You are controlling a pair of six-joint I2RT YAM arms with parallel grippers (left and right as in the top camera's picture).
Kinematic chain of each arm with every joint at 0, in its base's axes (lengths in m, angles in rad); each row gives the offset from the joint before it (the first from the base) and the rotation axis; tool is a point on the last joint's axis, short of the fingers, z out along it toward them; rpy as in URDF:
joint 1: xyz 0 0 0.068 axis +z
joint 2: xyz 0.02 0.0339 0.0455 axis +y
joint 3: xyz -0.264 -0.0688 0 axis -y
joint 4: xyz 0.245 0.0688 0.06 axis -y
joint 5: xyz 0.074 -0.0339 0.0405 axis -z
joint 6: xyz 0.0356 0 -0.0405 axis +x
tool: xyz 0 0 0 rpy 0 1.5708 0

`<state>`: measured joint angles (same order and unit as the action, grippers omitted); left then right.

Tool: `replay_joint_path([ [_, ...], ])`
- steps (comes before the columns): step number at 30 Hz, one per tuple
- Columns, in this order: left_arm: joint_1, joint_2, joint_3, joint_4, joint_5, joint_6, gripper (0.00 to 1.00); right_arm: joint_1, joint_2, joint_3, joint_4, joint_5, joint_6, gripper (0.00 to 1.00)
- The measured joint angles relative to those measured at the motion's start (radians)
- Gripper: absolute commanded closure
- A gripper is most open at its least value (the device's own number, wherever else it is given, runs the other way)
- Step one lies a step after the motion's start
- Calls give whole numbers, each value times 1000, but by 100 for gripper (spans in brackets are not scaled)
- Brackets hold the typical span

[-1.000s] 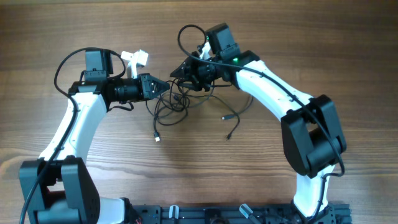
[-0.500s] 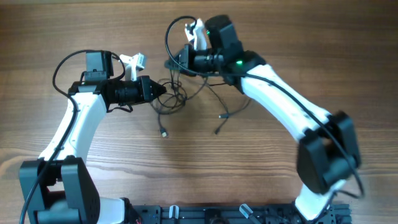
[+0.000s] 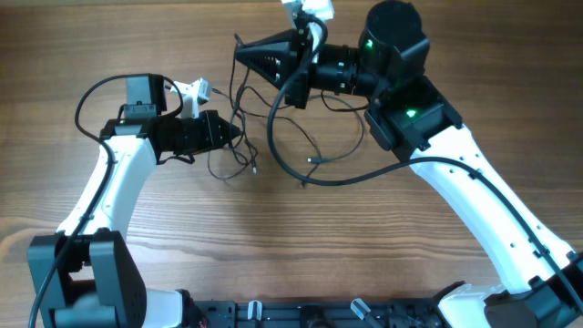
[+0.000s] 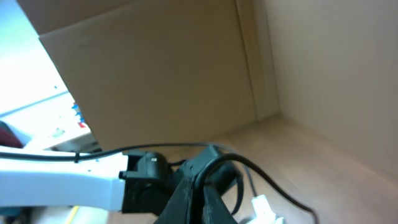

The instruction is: Untangle cables

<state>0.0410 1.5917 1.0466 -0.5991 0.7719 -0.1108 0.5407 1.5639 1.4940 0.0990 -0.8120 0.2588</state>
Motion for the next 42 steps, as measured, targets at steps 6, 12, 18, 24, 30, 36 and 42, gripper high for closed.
replay_joint_path([
  [6,-3,-1,7,1,10,0,96,0,0,-15,170,-7,-154,95],
  [12,-7,-16,16,0,-45,-18,96,0,-7,-18,332,-26,-244,96],
  [18,-3,2,5,-15,-364,-244,96,-55,-174,8,315,-17,-291,96],
  [24,-3,2,5,-14,-450,-332,96,-105,-188,18,-77,42,-308,68],
  [30,-3,2,5,-12,-338,-183,96,-105,-165,14,-483,183,-250,54],
  [36,-3,2,5,-50,-94,98,96,-106,-55,14,-679,143,-172,45],
  [42,-48,2,5,-123,-4,332,96,-106,70,14,-689,106,95,34],
])
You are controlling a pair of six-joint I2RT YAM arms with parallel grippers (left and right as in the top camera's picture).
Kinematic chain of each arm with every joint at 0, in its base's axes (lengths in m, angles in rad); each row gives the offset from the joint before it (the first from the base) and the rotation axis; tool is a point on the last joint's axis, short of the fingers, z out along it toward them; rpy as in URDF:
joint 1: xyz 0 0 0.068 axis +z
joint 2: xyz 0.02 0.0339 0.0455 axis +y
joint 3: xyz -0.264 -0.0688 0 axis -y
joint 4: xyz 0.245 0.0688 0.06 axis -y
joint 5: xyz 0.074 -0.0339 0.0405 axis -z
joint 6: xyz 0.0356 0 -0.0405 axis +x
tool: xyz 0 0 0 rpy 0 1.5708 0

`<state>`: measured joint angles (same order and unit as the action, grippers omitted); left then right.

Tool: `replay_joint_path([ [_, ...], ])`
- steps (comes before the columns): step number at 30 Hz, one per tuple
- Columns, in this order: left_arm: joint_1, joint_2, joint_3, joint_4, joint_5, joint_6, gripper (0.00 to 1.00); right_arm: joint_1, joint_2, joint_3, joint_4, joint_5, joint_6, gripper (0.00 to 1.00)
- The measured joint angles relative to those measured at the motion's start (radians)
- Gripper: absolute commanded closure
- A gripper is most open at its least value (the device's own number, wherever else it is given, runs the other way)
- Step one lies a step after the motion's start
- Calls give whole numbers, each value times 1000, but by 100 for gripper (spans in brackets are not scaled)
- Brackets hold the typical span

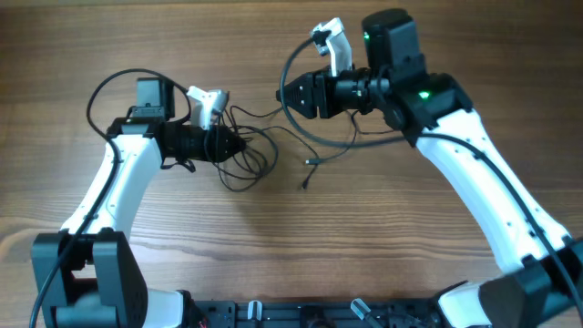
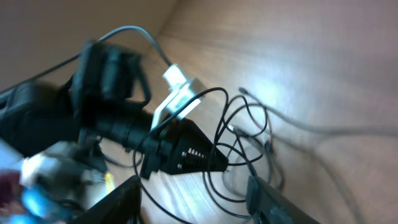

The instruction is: Untangle cables

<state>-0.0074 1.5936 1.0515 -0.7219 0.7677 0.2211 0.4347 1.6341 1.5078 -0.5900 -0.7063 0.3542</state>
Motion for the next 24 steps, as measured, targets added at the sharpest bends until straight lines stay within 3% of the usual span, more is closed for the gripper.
replay_joint_path([
  [5,-79,0,0,-1,-39,34,96,0,124,0,29,-5,322,34],
  [7,-90,0,0,-1,-99,-13,96,0,165,0,45,-6,423,31],
  [9,-91,0,0,-3,-233,-147,96,0,201,0,78,-8,515,33],
  [12,-91,0,0,-72,-455,-434,96,0,241,0,113,-11,553,37],
  [14,-93,0,-3,-101,-571,-556,96,0,271,0,113,-11,558,37],
  [24,-200,0,-4,-304,-1087,-803,96,1,317,0,188,-19,452,33],
])
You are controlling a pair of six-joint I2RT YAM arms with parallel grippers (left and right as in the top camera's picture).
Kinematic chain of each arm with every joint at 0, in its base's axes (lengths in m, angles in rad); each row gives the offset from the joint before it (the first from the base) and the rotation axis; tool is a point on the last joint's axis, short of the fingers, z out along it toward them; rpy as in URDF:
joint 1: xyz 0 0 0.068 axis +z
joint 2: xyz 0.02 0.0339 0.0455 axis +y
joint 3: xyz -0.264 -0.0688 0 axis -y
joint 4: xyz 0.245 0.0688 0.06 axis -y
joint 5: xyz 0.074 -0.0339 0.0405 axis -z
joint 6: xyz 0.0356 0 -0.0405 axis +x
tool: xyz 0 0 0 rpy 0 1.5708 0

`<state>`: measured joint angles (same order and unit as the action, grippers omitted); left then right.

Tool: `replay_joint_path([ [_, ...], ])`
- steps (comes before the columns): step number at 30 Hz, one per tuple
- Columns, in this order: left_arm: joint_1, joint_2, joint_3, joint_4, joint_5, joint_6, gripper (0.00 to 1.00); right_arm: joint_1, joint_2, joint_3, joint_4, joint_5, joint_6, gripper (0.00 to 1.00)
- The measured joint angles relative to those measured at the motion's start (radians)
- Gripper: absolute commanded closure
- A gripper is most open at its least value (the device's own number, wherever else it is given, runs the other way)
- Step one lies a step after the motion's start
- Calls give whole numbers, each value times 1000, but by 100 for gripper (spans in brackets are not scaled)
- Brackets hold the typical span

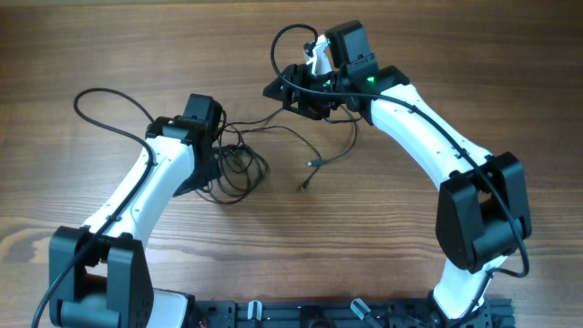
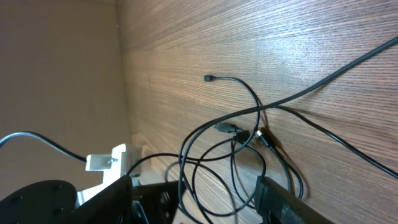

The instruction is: Untangle cables

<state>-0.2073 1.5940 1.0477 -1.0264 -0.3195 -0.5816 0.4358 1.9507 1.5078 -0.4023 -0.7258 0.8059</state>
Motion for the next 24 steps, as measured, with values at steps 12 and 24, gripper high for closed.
replay_joint_path([
  [12,-94,11,180,-302,-442,-132,96,2,0,0,0,-26,0,36],
  [24,-148,11,268,-263,-759,-140,96,-48,0,0,53,-145,0,29],
])
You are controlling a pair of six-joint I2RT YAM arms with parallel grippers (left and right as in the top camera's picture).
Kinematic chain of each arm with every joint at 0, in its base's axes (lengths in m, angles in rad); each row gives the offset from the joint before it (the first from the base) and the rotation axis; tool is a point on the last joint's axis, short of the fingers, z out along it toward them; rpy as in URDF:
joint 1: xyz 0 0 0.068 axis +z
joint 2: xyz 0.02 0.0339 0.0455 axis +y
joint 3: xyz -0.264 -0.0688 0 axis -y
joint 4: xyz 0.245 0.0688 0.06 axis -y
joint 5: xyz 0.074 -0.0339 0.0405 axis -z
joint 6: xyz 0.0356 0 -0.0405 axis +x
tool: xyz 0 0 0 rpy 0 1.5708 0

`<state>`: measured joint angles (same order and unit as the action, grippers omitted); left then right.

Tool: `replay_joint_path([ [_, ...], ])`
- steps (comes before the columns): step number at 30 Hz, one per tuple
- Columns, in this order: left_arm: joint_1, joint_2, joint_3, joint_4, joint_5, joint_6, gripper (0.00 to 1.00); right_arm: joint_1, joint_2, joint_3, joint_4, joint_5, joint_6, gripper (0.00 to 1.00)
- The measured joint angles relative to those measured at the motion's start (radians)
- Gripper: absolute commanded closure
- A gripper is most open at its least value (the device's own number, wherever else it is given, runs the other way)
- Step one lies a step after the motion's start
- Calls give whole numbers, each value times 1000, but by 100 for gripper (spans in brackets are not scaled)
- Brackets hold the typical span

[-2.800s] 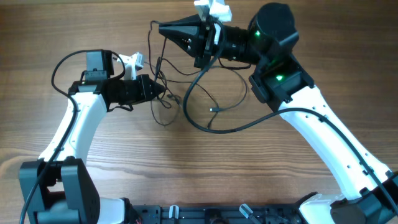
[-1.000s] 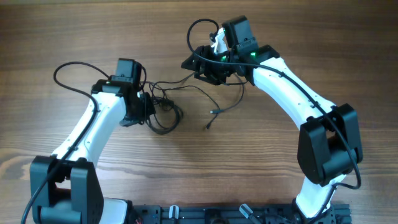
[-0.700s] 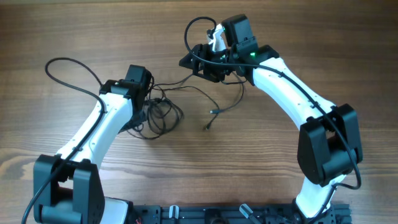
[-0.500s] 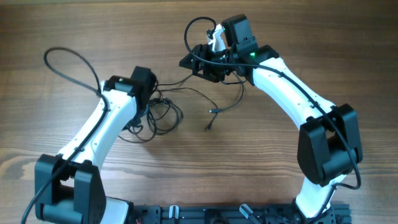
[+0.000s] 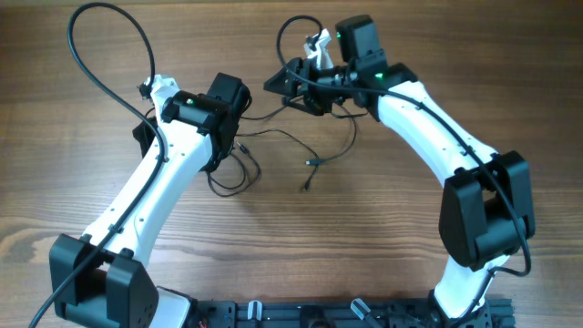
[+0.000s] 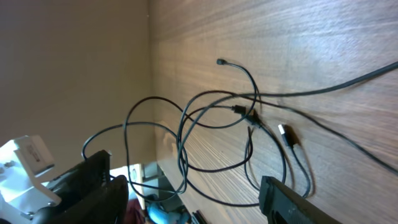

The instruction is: Untangle cables

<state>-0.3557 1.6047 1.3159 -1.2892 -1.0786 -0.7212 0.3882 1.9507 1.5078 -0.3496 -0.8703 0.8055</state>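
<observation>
Thin black cables (image 5: pixel 230 173) lie in a loose tangle on the wooden table (image 5: pixel 383 237). One strand runs right to a free plug end (image 5: pixel 311 164). My left gripper (image 5: pixel 224 137) points down over the tangle, and its wrist hides the jaws. At the far middle, my right gripper (image 5: pixel 275 88) points left; its fingers (image 6: pixel 93 183) stand wide apart. In the right wrist view, cable loops (image 6: pixel 205 118) hang and lie between the two jaws, with a small connector (image 6: pixel 287 134) on the wood.
The left arm's own thick black cable (image 5: pixel 100 36) arcs over the far left of the table. A white camera mount (image 6: pixel 25 165) shows at the left edge of the right wrist view. Another strand (image 5: pixel 351 137) curves below the right arm.
My left wrist has shifted farther from me and a little right, above the tangle. My right gripper is almost where it was, and the loops in its view are spread wider.
First both grippers were up with cable loops hanging between them. Then they stood closer together over the table's far middle, with strands strung across. After that my left gripper was low on the tangle, my right open beside it. Now the left is a little farther back.
</observation>
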Motion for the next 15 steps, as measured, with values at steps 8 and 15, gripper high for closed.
replay_joint_path([
  [8,0,0,0,98,112,0,96,-101,0,0,37,-23,-63,27],
  [15,0,-50,2,274,143,103,96,-283,0,0,-73,-135,-146,24],
])
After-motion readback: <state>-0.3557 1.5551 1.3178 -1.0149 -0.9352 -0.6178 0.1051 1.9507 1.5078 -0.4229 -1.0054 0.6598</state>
